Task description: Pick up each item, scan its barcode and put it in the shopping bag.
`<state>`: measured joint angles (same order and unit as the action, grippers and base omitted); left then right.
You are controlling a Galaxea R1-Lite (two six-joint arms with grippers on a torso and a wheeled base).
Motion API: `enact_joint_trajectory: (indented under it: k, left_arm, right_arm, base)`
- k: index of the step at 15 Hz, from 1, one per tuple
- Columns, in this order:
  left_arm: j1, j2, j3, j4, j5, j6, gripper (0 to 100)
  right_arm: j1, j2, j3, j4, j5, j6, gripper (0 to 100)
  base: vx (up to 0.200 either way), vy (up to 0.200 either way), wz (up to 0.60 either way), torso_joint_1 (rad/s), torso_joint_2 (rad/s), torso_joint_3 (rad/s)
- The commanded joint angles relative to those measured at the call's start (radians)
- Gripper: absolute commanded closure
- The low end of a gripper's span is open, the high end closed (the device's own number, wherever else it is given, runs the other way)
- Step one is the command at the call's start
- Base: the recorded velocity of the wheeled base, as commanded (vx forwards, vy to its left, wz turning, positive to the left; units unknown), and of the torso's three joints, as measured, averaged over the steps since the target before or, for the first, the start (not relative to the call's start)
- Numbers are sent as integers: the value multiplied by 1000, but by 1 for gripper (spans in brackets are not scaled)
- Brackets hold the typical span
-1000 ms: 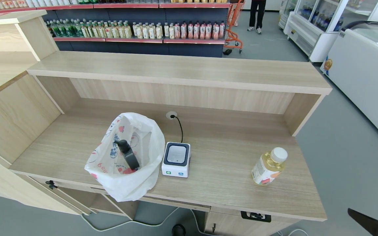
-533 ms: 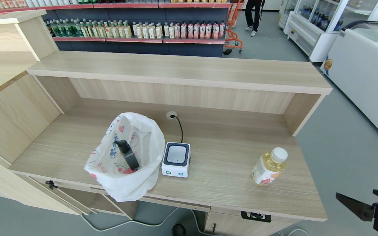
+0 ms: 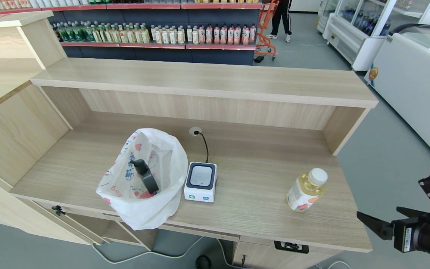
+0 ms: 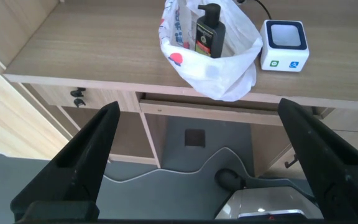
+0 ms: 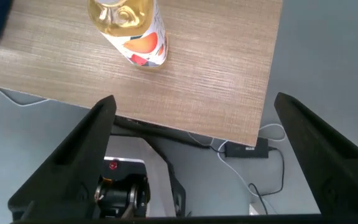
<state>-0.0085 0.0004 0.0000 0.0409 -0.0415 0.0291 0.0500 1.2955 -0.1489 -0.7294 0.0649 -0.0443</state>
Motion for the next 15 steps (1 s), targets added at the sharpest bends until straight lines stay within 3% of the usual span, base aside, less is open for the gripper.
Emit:
enact_joint_trajectory:
  k: [1, 11, 15]
  left_arm:
    - [-1, 0, 0, 1, 0, 0, 0]
    - [-1, 0, 0, 1, 0, 0, 0]
    - [-1, 0, 0, 1, 0, 0, 0]
  right_arm:
    - [11, 134, 5, -74, -16, -5, 0]
    - [83, 452, 5, -444, -37, 6, 0]
    - [122, 499, -3, -470, -30, 27, 0]
  base:
    - [0, 0, 0, 0, 0, 0]
    - [0, 0, 0, 0, 0, 0]
    - [0, 0, 0, 0, 0, 0]
